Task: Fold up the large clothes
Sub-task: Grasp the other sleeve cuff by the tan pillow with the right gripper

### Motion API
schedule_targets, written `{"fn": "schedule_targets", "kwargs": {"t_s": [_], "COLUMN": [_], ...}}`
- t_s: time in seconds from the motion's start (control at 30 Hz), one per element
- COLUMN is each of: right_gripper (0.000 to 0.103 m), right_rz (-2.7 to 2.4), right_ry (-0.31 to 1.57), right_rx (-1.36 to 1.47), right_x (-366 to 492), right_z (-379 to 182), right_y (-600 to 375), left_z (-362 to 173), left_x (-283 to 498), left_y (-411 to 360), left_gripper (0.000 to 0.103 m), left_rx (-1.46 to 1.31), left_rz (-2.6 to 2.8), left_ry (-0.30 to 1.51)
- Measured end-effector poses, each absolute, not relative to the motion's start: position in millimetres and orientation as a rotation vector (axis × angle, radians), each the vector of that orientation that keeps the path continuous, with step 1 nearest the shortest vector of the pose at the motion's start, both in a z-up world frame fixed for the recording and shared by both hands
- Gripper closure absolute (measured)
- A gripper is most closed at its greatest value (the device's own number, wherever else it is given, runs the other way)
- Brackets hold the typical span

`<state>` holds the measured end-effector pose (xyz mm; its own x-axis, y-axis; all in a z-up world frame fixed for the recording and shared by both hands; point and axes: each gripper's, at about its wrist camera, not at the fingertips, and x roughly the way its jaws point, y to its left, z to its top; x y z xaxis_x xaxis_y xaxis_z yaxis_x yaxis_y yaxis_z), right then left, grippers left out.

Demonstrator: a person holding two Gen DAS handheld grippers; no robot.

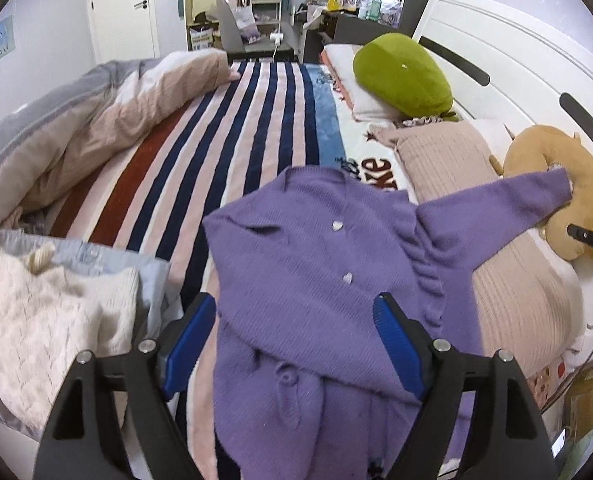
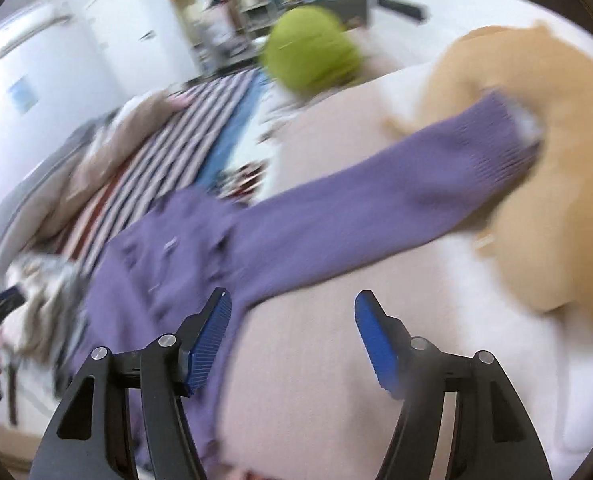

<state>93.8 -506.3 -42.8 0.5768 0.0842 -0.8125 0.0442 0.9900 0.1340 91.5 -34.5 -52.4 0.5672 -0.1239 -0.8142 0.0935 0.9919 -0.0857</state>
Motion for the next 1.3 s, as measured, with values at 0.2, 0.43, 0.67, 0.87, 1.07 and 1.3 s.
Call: {"fn": "schedule_targets", "kwargs": {"t_s": [0.2, 0.43, 0.67, 0.87, 1.07, 1.3], "right_gripper": [0.042, 0.048, 0.054, 0.059, 0.075, 0.096], "right_rz": [-0.141, -0.209, -0.302, -0.332, -0.254, -0.225], "right_ry": [0.872, 0.867, 0.805, 0.758, 0.87, 1.003], "right_rx": [0.042, 0.025, -0.087, -0.125, -0.169, -0.166], "right_x": [118.5, 157.1, 166.9, 158.2, 169.6, 182.1], "right_z": [-37.3, -46.1, -40.0, -27.2, -39.9, -57.8], "right_y": [-558.1, -585.8, -584.6, -585.4, -592.0, -598.2], "left_z": [-44.0, -45.3, -45.7, -45.2, -46.5, -48.5], "left_x": [98.7, 101.1, 101.8, 102.7, 104.9, 106.5], "left_y": [-56.8, -72.6, -69.9, -70.4, -73.9, -77.5], "left_gripper": [0.024, 0.023, 0.023, 0.023, 0.023, 0.023], "left_rx": [-0.032, -0.024, -0.027, -0.039, -0.044, -0.046], "left_rz": [-0.138, -0.153, -0.137, -0.141, -0.153, -0.163], "left_ry": [0.948, 0.96, 0.964, 0.961, 0.962, 0.967]}}
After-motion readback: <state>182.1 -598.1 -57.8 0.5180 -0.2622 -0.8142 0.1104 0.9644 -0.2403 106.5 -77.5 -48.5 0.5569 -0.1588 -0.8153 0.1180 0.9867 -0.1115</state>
